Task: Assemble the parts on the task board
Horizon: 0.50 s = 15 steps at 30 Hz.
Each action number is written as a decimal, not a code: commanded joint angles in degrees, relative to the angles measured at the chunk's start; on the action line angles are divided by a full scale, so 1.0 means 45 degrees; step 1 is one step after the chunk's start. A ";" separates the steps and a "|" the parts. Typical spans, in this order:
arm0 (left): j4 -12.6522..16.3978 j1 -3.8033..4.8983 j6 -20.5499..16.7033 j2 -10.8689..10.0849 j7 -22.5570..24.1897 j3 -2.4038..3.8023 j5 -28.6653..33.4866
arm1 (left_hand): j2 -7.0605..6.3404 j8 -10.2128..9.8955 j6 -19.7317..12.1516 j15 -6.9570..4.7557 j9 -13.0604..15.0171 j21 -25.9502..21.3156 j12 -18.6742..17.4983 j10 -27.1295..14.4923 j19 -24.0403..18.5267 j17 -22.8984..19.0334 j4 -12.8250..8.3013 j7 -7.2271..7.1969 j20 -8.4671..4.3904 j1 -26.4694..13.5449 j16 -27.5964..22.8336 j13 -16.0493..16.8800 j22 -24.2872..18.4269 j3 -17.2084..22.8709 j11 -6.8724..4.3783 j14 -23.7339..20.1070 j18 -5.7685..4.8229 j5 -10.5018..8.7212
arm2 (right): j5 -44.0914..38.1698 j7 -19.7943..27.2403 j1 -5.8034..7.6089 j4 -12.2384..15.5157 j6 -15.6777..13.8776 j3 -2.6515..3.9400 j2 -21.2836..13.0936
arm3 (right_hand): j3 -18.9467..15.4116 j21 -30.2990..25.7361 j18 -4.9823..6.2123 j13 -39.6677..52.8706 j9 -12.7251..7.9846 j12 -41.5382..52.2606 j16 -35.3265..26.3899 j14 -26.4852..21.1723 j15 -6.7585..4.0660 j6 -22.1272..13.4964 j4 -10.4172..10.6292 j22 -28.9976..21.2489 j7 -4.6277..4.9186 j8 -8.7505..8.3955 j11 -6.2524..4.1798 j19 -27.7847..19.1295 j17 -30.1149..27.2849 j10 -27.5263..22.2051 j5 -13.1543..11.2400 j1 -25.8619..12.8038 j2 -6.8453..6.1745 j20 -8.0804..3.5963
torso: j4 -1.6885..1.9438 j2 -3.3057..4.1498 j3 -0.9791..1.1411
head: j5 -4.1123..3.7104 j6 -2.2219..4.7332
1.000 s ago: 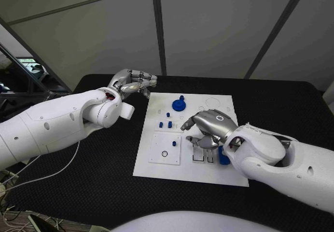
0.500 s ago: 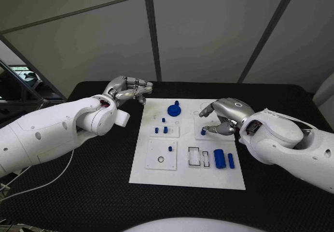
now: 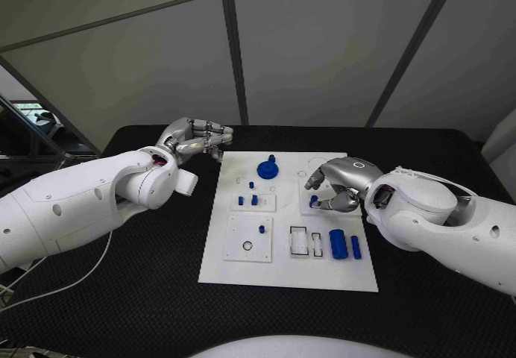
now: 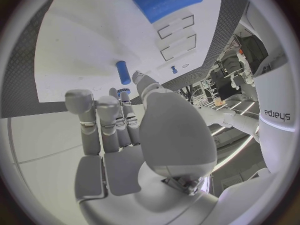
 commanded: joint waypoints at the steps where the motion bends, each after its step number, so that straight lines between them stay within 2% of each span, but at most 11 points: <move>1: -0.0029 0.0024 0.0164 0.0019 0.0061 0.0008 0.0034 | 0.0061 -0.0041 -0.0078 0.0082 -0.0016 -0.0071 0.0045 -0.0091 0.0090 -0.0015 0.0034 0.0004 0.0004 -0.0058 -0.0064 0.0018 -0.0015 0.0067 0.0000 -0.0037 -0.0041 0.0060 | 0.0029 -0.0088 0.0014 -0.0039 0.0731 0.0002 0.0071 | 0.0069 0.0223 0.0027 0.0026 0.0020 0.0222 0.0133 0.0119 -0.0136 0.0177 -0.0033 0.0214 -0.0002 0.0069 -0.0052 0.0168 0.0152 0.0312 0.0150 0.0264 0.0106 -0.0057 | 0.0019 0.0000 -0.0010 | -0.0014 -0.0014; 6: -0.0064 0.0024 0.0175 0.0036 0.0059 0.0007 0.0034 | 0.0061 -0.0041 -0.0078 0.0082 -0.0016 -0.0071 0.0045 -0.0091 0.0090 -0.0015 0.0034 0.0004 0.0004 -0.0058 -0.0064 0.0018 -0.0015 0.0067 0.0000 -0.0037 -0.0041 0.0060 | -0.0047 -0.0151 0.0007 -0.0118 0.0958 -0.0008 0.0189 | 0.0593 0.0658 -0.0076 -0.0001 0.0088 0.0467 0.0445 0.0407 -0.0229 0.0662 -0.0073 0.0749 0.0146 0.0191 -0.0191 0.0496 0.0559 0.0970 0.0196 0.0561 0.0362 -0.0129 | 0.0012 0.0002 0.0008 | -0.0004 -0.0042; 9: -0.0077 0.0023 0.0181 0.0042 0.0055 0.0007 0.0034 | 0.0061 -0.0041 -0.0078 0.0082 -0.0016 -0.0071 0.0045 -0.0091 0.0090 -0.0015 0.0034 0.0004 0.0004 -0.0058 -0.0064 0.0018 -0.0015 0.0067 0.0000 -0.0037 -0.0041 0.0060 | -0.0122 -0.0178 0.0001 -0.0159 0.1060 -0.0016 0.0250 | 0.0875 0.0877 -0.0135 -0.0025 0.0122 0.0463 0.0587 0.0550 -0.0303 0.0943 -0.0058 0.1019 0.0266 0.0248 -0.0275 0.0653 0.0763 0.1330 0.0206 0.0597 0.0363 -0.0177 | 0.0002 0.0000 0.0006 | -0.0006 -0.0054; 15: -0.0099 0.0023 0.0193 0.0045 0.0044 0.0006 0.0034 | 0.0061 -0.0041 -0.0078 0.0082 -0.0016 -0.0071 0.0045 -0.0091 0.0090 -0.0015 0.0034 0.0004 0.0004 -0.0058 -0.0064 0.0018 -0.0015 0.0067 0.0000 -0.0037 -0.0041 0.0060 | -0.0287 -0.0315 -0.0006 -0.0166 0.1063 -0.0024 0.0293 | 0.1292 0.1119 -0.0196 -0.0043 0.0166 0.0359 0.0682 0.0656 -0.0352 0.1328 -0.0073 0.1318 0.0330 0.0319 -0.0335 0.0813 0.0911 0.1784 0.0209 0.0653 0.0374 -0.0233 | -0.0003 -0.0001 0.0001 | 0.0001 -0.0073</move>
